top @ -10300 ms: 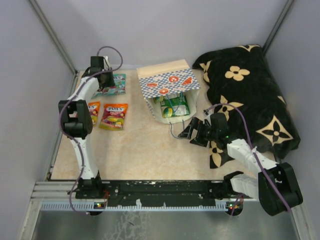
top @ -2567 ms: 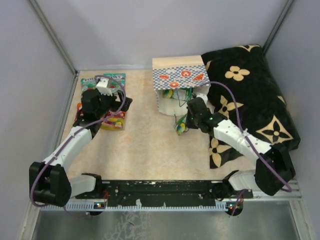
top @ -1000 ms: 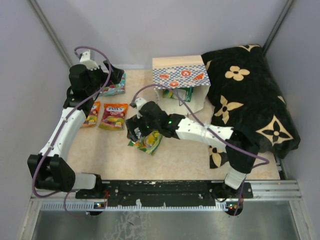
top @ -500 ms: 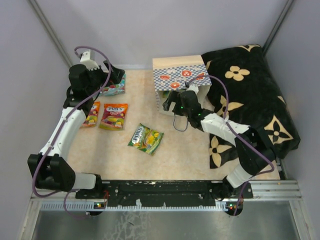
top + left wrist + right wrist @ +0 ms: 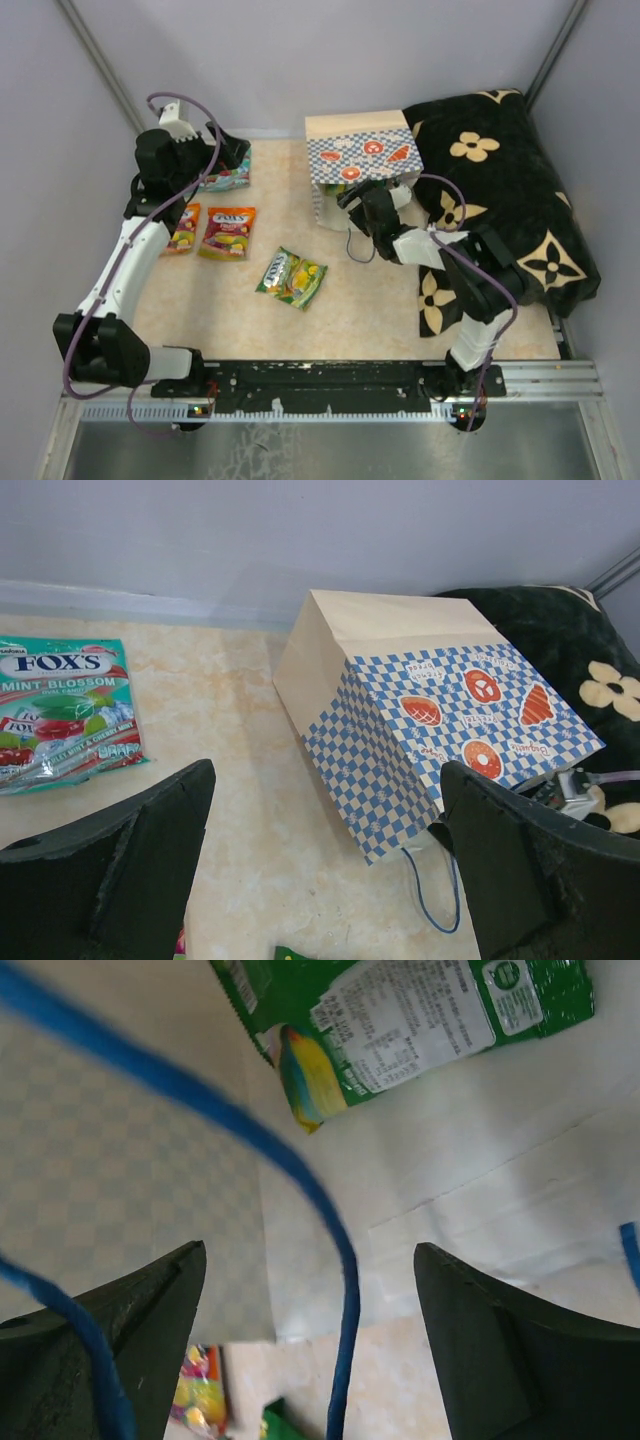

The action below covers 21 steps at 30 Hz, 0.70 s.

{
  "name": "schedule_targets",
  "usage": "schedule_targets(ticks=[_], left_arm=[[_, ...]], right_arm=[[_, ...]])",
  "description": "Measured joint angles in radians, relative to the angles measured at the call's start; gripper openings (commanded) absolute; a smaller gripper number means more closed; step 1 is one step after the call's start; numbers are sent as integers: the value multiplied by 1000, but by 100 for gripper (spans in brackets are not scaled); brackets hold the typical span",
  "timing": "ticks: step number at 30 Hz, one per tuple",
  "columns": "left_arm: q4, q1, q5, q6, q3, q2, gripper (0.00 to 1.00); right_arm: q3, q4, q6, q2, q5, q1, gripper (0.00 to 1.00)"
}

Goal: Take the snacks out of the paper bag
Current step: Take out the snack from the paper bag.

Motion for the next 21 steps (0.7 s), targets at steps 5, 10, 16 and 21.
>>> schedule_targets(ticks=[5, 10, 16, 21], left_arm=[[0, 0, 6, -1, 2, -9, 100], [0, 0, 23, -2, 2, -8, 100], [0, 0, 21, -1, 2, -8, 100], [8, 7, 31, -8, 2, -8, 100]], right_arm=[[3, 126, 224, 151, 42, 7, 81], [76, 137, 395, 252, 111, 10, 82], [178, 143, 489, 339, 151, 8, 80], [174, 81, 443, 314, 166, 11, 84]])
